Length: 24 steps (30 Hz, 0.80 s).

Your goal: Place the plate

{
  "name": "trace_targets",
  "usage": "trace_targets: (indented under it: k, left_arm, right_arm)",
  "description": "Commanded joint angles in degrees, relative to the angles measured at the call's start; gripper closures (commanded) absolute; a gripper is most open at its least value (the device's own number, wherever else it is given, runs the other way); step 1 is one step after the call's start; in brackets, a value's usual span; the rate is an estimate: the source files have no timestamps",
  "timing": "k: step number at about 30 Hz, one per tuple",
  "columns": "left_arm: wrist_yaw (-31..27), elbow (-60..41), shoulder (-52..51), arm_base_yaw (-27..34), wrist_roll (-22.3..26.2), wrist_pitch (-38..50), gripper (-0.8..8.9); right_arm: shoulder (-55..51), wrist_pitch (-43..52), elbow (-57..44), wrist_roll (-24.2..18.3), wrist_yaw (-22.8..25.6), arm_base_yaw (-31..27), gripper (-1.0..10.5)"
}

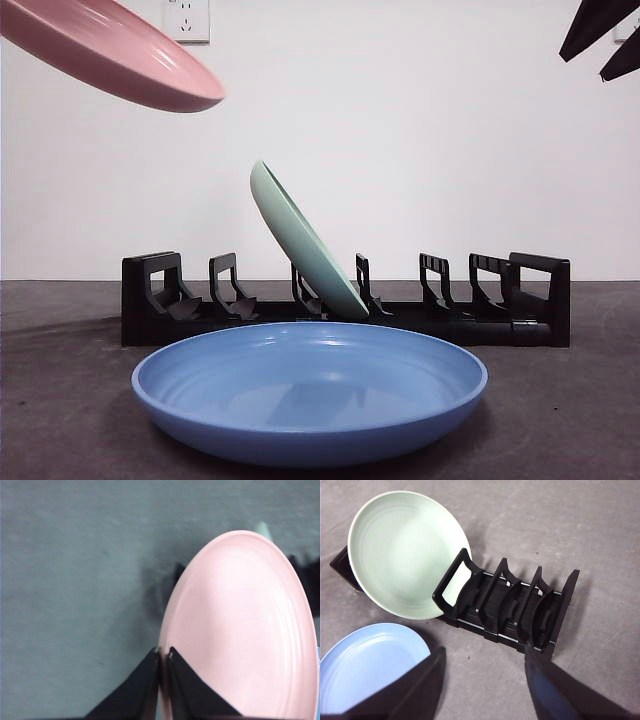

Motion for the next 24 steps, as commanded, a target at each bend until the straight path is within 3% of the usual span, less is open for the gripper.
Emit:
trace_targets:
  k: [1,14,24]
  left_arm:
    - [3.1,-4.6,-4.7,-0.2,-4.2,3.1,7.98]
    - [16.7,-36.2,-21.0,-0.5,-21.2,15.1,7.98]
    - [17.9,-49.9,-19.3,-5.1,-31.8,27.3,7.99]
  right_arm:
    - [0.3,0.2,0.1,0.2,0.2,0.2,7.0]
    - [0.3,0.2,0.1,0.2,0.2,0.2,7.0]
    - [0.3,0.2,0.1,0.2,0.2,0.2,7.0]
